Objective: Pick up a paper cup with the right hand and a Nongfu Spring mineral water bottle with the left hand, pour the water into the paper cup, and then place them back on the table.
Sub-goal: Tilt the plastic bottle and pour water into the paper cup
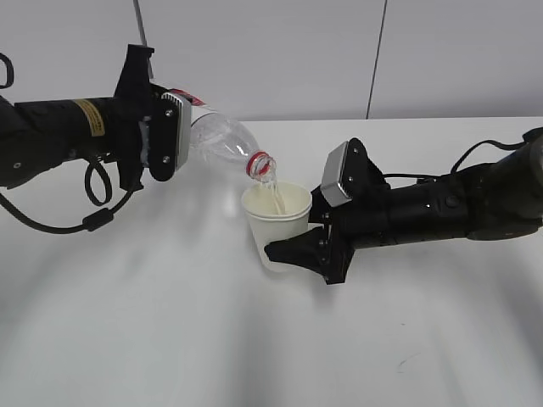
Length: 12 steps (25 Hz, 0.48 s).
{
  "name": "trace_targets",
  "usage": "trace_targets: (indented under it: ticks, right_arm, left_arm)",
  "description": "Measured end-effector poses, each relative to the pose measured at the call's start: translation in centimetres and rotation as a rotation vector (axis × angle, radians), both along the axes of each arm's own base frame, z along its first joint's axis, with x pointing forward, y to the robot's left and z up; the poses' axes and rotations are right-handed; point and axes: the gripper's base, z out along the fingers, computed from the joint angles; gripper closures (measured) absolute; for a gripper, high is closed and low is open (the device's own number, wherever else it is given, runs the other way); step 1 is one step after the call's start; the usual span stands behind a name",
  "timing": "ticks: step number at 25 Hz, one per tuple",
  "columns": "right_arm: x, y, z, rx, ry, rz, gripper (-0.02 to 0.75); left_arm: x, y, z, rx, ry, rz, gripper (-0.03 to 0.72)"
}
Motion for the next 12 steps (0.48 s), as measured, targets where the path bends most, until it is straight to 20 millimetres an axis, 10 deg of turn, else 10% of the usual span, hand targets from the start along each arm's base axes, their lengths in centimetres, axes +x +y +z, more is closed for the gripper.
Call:
trace_targets:
  ticks: [12]
  right_arm:
    - [-0.09,0.0,-0.08,-0.01,0.001,0.012,0.239]
  left_arm:
    - [0.07,-0.02,0.16,-0.001,-0.019,-0.001,0.385]
